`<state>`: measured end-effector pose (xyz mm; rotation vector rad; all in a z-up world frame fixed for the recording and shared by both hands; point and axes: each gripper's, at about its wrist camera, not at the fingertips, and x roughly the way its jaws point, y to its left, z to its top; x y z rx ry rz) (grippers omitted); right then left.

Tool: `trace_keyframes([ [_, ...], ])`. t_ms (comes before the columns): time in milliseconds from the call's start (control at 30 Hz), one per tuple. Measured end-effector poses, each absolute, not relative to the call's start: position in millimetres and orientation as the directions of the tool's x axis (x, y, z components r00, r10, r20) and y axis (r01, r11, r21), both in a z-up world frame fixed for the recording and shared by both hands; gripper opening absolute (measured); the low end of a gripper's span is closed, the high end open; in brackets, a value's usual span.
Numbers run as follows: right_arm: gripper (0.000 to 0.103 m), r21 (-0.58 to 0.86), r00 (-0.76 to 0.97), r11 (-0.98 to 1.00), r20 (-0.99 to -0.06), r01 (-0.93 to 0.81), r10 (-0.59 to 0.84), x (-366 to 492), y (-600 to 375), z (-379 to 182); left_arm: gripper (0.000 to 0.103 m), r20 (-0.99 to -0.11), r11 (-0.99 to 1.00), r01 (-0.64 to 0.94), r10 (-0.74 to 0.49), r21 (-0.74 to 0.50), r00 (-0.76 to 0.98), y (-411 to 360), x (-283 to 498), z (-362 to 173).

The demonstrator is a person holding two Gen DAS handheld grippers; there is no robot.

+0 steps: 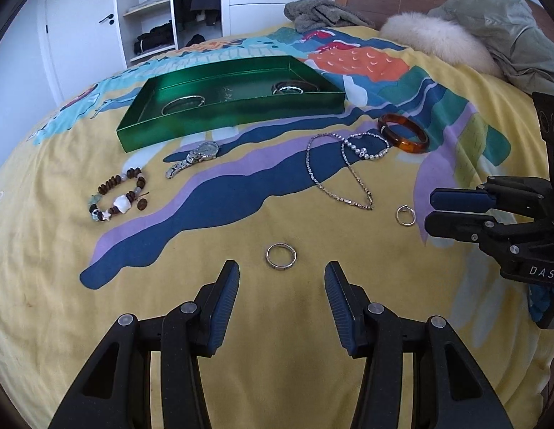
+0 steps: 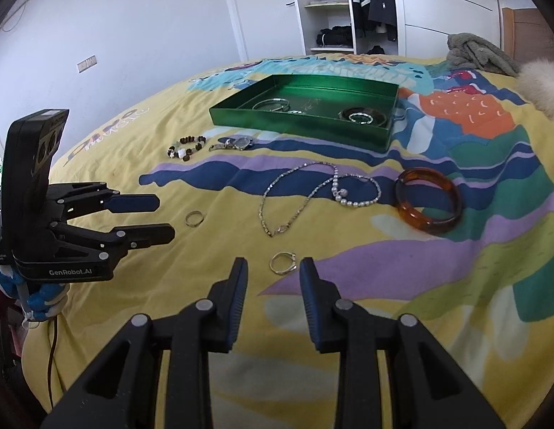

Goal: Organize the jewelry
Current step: 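Grasp a small silver ring with the left gripper while the right grasps another ring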

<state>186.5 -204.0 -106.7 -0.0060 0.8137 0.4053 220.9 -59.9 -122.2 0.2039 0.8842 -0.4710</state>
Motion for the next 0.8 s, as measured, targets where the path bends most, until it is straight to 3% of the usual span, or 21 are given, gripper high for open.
trace_keyframes([
  [267, 0.029, 0.138, 0.581, 0.920, -0.739, -0.366, 0.342, 207.5, -197.2, -127.7, 0.044, -0.791, 0.875, 0.484, -0.321, -0.037, 0.521, -66.5, 239.2, -140.8],
  [367, 0.029, 0.142, 0.570, 0.923, -0.750, -0.357, 0.336, 213.1, -197.6, -132.5, 0.039, -0.791, 0.871, 0.489, -0.331, -0.047, 0.514, -66.1, 241.0, -145.0],
  [500, 0.028, 0.147, 0.559, 0.926, -0.760, -0.349, 0.331, 216.7, -197.1, -138.3, 0.020, -0.795, 0.858, 0.511, -0.348, -0.055, 0.497, -67.0, 239.9, -147.9],
  [633, 0.019, 0.144, 0.560, 0.933, -0.765, -0.330, 0.317, 216.5, -198.2, -138.7, 0.020, -0.795, 0.858, 0.511, -0.349, -0.058, 0.497, -67.6, 238.9, -147.6],
  [800, 0.018, 0.145, 0.571, 0.941, -0.763, -0.306, 0.304, 213.4, -199.5, -136.8, 0.020, -0.792, 0.859, 0.511, -0.341, -0.043, 0.507, -69.7, 234.9, -143.0],
])
